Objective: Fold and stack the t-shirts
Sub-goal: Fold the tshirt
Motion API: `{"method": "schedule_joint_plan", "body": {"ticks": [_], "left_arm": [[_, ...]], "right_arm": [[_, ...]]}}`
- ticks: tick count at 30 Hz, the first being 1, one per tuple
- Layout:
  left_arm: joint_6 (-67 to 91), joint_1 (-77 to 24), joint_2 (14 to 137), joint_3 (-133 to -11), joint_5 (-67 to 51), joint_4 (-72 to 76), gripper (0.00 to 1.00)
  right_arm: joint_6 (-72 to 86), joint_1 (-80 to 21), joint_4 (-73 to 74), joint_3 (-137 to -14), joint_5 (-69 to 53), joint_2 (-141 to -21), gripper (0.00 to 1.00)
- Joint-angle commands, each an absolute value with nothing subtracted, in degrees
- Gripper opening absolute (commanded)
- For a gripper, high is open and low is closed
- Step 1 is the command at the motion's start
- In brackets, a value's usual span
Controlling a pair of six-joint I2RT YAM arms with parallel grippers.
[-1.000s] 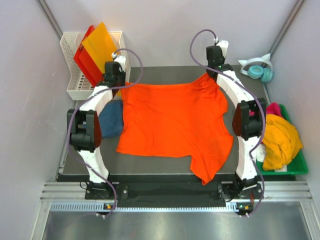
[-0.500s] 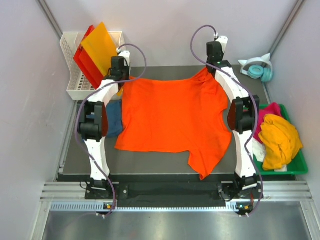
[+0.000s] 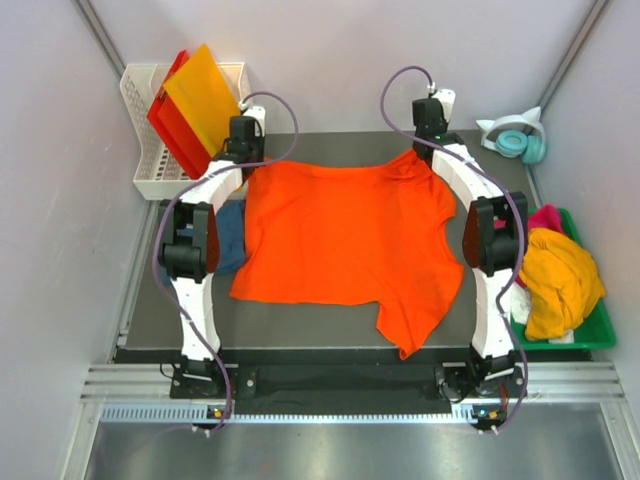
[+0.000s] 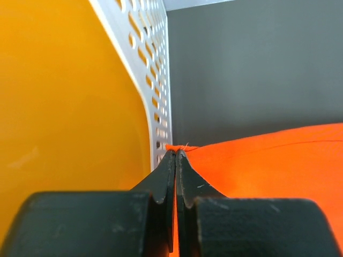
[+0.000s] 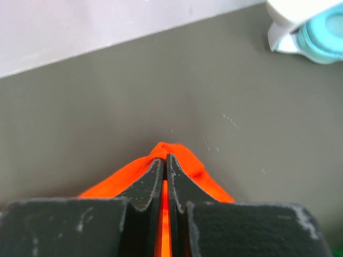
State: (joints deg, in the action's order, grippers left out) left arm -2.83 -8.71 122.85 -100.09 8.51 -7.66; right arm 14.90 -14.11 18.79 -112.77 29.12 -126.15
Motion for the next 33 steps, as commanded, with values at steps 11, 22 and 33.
{"method": "schedule_joint_plan", "body": {"ticks": [11,22,33], "left_arm": [[-1.93,-8.44,106.44,-87.02,9.76,-9.23,0.0],[-0.88,-8.53,101.52,-79.37,9.23,-11.51,0.0],[-0.53,-8.61,99.93,-73.21,9.58,-11.34,0.0]], "right_arm": [[21.97,-16.35,13.45,-90.45,32.34,-107.41,0.0],[24.96,-16.7,15.2,-81.14,32.87,-102.31,0.0],[30.23,-16.61,18.19,-71.28,33.75,-95.89,0.0]]}}
